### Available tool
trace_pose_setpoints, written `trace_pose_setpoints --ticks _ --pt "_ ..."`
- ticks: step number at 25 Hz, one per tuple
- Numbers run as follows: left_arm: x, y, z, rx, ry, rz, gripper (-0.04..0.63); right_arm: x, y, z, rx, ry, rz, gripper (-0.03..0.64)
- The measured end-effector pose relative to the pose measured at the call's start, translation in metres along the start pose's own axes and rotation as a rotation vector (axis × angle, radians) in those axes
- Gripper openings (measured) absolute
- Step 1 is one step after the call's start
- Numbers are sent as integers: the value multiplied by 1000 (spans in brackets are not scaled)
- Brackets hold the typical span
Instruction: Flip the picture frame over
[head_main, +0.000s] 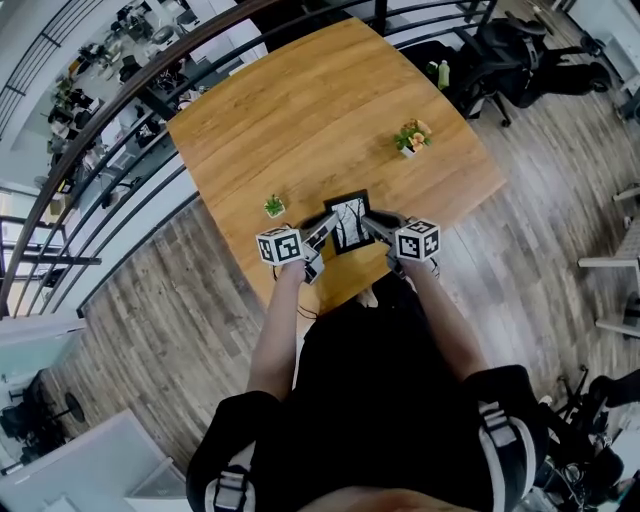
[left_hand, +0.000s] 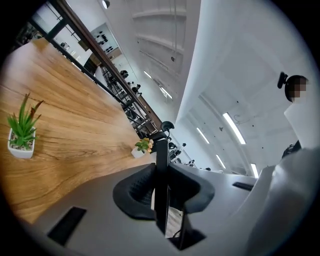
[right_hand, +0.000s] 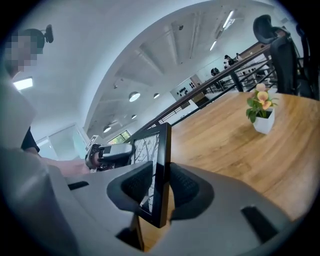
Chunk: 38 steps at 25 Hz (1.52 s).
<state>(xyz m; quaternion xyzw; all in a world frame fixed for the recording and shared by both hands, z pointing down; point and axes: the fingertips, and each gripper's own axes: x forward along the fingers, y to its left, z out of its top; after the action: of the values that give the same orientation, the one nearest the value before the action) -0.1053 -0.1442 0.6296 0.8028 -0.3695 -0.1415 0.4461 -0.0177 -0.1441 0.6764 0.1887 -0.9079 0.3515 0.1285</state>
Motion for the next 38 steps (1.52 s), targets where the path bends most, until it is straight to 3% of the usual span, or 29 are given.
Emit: trace_pose_setpoints --ticks 9,18,27,33,38 --pt "11 23 8 16 -4 89 87 14 -17 6 -41 50 -69 115" --pt "18 49 3 31 25 189 88 29 -36 1 -29 117 -56 112" --pt "34 78 -6 -42 12 275 90 38 -64 -1 -42 175 -50 110" --pt "40 99 -21 -36 65 406 104 44 -82 -14 -70 243 -61 106" --pt "43 116 -32 -60 74 462 106 51 -95 -25 -58 282 -49 104"
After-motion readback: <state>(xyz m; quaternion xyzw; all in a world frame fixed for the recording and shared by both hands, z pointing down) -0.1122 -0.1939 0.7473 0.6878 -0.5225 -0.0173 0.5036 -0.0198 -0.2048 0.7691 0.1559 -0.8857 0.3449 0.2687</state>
